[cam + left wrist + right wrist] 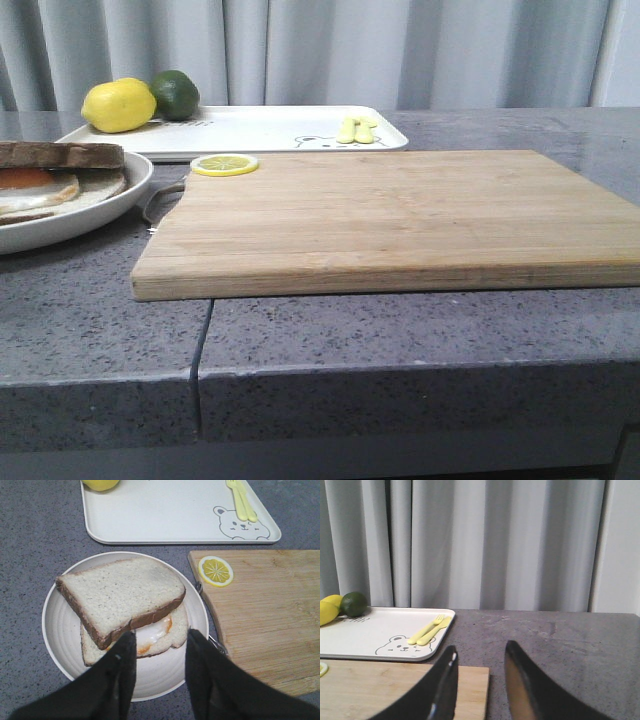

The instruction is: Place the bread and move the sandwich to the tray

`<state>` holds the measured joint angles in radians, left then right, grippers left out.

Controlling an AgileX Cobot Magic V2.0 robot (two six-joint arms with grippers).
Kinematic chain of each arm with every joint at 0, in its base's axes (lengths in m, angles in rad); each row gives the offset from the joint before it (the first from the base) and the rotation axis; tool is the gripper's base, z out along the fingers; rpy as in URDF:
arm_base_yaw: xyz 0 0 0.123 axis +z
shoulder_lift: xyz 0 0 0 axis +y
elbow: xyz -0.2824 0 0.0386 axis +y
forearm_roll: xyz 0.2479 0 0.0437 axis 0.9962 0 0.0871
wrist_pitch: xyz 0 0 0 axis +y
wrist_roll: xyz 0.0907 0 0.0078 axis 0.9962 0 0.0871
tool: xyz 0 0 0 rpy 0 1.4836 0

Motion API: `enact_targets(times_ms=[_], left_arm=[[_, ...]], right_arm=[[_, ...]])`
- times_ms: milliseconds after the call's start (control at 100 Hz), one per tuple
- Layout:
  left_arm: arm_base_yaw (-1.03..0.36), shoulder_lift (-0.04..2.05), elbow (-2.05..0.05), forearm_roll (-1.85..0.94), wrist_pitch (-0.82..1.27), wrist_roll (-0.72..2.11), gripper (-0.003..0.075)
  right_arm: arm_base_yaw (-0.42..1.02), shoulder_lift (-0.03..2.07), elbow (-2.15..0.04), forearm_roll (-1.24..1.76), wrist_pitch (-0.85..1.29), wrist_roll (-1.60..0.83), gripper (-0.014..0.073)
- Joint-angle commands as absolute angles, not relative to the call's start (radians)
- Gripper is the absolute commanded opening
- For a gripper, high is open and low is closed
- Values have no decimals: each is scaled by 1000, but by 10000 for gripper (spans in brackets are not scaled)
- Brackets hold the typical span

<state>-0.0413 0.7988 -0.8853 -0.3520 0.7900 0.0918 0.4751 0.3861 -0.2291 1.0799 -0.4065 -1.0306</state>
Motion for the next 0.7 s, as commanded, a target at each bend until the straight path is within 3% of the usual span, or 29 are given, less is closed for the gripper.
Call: enact_targets(times_ms=[0, 240, 690], left_arm=[[-48, 794, -920, -353, 754, 93, 222], [-40, 794, -920, -182, 777, -129, 222], [82, 978, -859, -211, 737, -178, 222]], right_arm=[[467, 390, -258, 1057, -458, -1046, 256], [467, 390, -258, 1057, -462, -1046, 256], [467, 390, -258, 1057, -462, -1046, 256]])
